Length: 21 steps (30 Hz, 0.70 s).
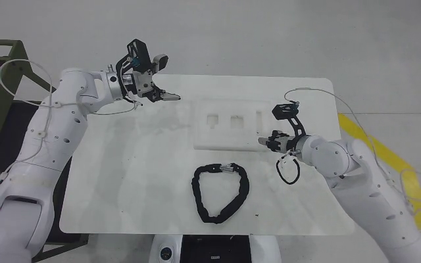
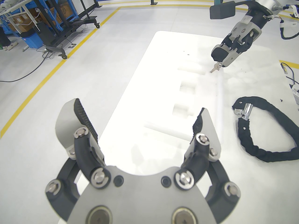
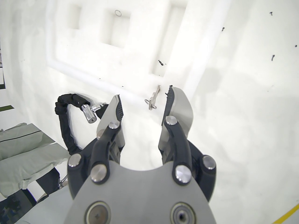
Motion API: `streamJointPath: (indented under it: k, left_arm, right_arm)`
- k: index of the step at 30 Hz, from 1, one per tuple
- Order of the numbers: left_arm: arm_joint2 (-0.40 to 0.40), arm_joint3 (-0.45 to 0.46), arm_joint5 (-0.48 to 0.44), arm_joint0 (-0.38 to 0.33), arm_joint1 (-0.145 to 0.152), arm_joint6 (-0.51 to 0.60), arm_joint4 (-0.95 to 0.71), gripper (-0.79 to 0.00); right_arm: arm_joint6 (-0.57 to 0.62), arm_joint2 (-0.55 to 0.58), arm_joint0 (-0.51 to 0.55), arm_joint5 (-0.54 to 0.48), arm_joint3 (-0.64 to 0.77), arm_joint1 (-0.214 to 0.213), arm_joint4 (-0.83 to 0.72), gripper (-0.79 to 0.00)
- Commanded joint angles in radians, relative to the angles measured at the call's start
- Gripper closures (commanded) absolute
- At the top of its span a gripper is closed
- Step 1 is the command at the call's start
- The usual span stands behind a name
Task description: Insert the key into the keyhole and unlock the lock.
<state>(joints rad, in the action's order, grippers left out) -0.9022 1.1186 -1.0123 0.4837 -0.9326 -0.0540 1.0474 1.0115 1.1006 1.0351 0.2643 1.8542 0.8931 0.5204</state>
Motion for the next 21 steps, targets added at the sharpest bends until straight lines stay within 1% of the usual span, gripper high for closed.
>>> streamJointPath:
  k: [1,7,13,18,21]
  left_arm:
    - [0.0,0.0,0.0,0.0,0.0,0.0,0.0,-0.785]
    - [0.0,0.0,0.0,0.0,0.0,0.0,0.0,-0.785]
    - [0.0,0.0,0.0,0.0,0.0,0.0,0.0,-0.785]
    - [0.0,0.0,0.0,0.0,0.0,0.0,0.0,-0.785]
    - [0.0,0.0,0.0,0.0,0.0,0.0,0.0,-0.785]
  right_arm:
    - [0.005,-0.002,-0.002,0.003,-0.001,0.001,0.011,-0.336]
    - [0.024,-0.015,-0.007,0.003,-0.011,0.005,0.03,-0.308]
    - [0.015,-0.026,-0.008,0.012,-0.028,0.012,0.043,-0.292]
    - [0.01,-0.039,-0.016,0.012,-0.039,0.019,0.049,-0.265]
    - [0.011,-0.047,-0.023,0.011,-0.046,0.023,0.059,-0.234]
